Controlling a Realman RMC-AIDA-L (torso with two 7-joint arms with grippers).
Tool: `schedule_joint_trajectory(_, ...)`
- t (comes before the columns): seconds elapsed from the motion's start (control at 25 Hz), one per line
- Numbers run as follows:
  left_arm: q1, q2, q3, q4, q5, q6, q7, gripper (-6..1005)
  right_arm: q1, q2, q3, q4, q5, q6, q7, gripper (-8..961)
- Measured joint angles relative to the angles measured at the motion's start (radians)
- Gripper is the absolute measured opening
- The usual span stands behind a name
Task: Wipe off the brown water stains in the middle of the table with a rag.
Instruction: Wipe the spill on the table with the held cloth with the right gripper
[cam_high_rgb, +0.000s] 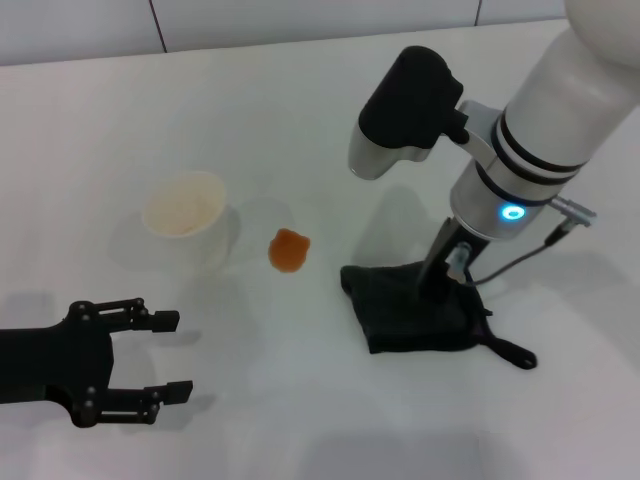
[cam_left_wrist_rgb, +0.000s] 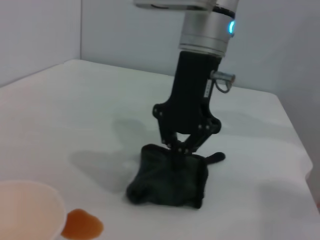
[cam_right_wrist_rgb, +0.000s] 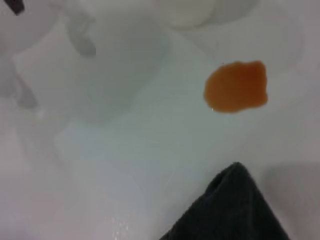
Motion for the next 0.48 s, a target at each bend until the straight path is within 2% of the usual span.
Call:
schedule_joint_trajectory(0.24, 0.009, -0.01, 0.0, 0.003, 0.002, 0.006, 0.021, 786, 0.041, 0.0, -0.027, 0.013, 0.003, 0.037, -0.005, 24)
schedule_joint_trajectory(0.28, 0.009, -0.013, 0.0, 0.003, 0.003, 0.006, 0.023, 786, 0.071, 0.0, -0.046, 0.034, 0.005, 0.059, -0.012, 25)
schedule_joint_trajectory(0.48, 0.009, -0.02, 0.0, 0.001, 0.018, 0.007, 0.025, 786, 0.133, 0.0, -0.084, 0.085, 0.017, 0.103, -0.016, 29)
